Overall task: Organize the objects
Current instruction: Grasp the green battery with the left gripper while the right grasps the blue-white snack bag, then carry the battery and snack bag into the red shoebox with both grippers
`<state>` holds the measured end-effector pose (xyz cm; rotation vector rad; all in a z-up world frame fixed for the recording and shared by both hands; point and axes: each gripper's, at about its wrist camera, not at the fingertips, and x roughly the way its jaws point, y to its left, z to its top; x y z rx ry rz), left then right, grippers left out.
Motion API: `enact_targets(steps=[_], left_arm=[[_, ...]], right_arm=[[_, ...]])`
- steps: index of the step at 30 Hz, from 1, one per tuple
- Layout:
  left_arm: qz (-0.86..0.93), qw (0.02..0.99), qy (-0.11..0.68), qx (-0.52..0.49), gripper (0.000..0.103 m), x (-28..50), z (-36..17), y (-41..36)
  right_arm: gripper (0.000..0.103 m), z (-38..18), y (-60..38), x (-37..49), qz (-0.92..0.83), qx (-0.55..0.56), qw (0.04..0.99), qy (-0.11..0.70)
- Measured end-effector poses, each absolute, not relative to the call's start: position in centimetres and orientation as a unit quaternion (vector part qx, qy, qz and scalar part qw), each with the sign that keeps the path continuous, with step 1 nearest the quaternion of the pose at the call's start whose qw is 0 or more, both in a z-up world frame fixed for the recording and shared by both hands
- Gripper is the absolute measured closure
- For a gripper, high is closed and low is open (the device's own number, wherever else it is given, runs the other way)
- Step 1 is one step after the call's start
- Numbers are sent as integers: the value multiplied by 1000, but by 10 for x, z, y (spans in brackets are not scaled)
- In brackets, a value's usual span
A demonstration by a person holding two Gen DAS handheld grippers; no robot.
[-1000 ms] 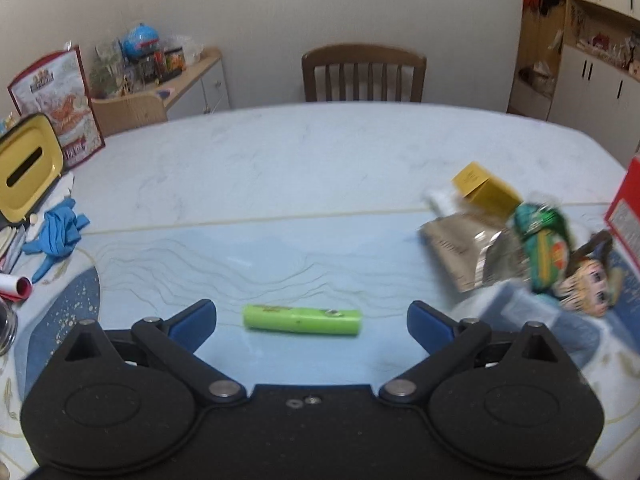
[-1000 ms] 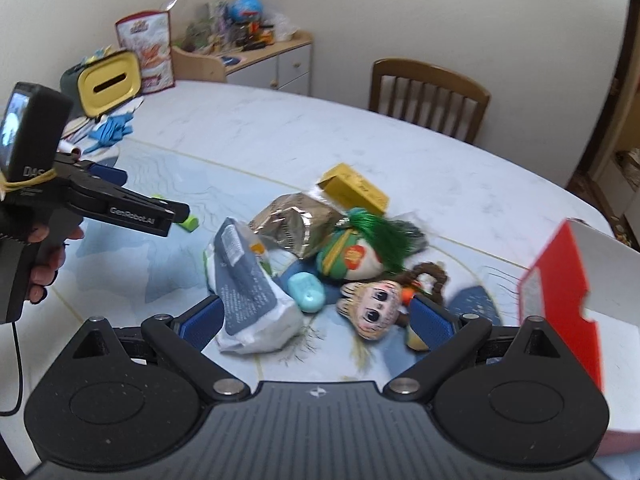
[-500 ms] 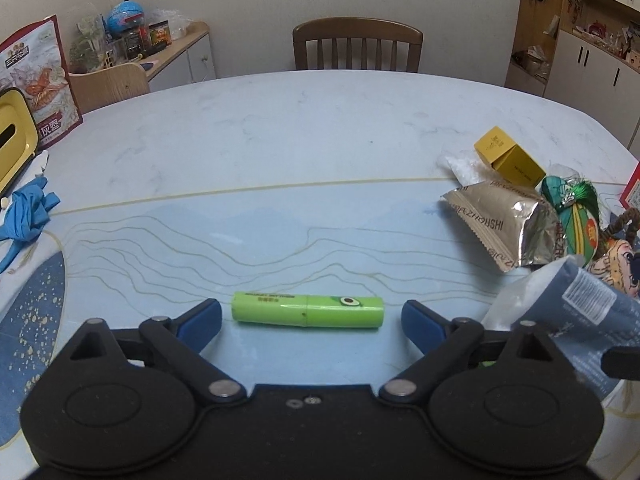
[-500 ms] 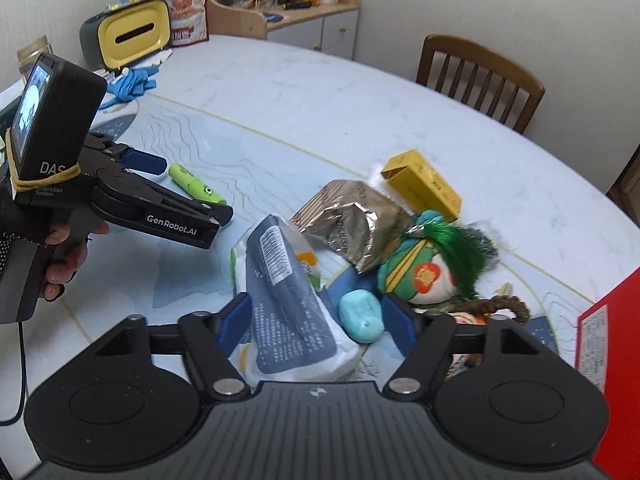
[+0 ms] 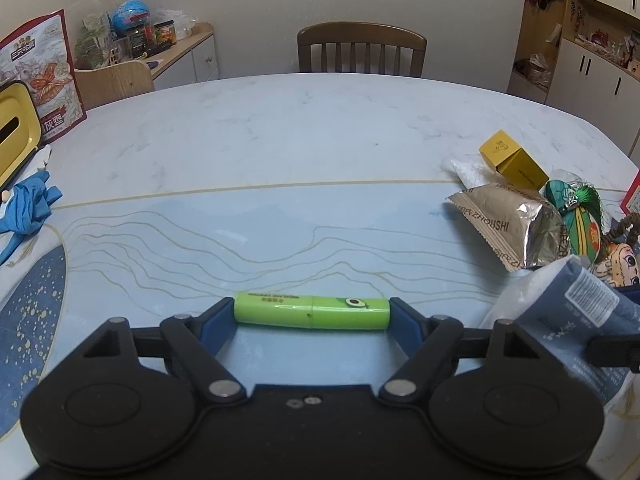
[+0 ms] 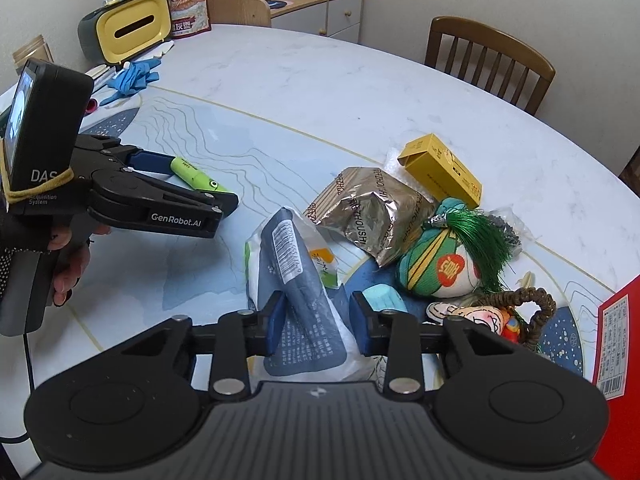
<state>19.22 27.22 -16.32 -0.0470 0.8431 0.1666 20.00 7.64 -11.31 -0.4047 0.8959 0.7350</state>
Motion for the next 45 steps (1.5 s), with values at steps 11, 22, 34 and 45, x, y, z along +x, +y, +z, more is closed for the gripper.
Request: enact_targets(steps=[11, 22, 34, 45], left_arm=[[83, 910, 405, -32, 23, 180, -156, 269], [35, 921, 385, -48, 23, 162, -101, 241], [-47, 929, 368, -13, 23, 159, -35, 163], [-92, 928, 362, -1, 23, 176, -10, 63]], right_arm=[[93, -103, 71, 193, 346, -145, 818, 436], [93, -53, 29, 186, 331, -79, 838, 427], [93, -2, -64, 196, 278, -5, 871, 405], [93, 17, -164, 220, 243, 14, 887, 393]])
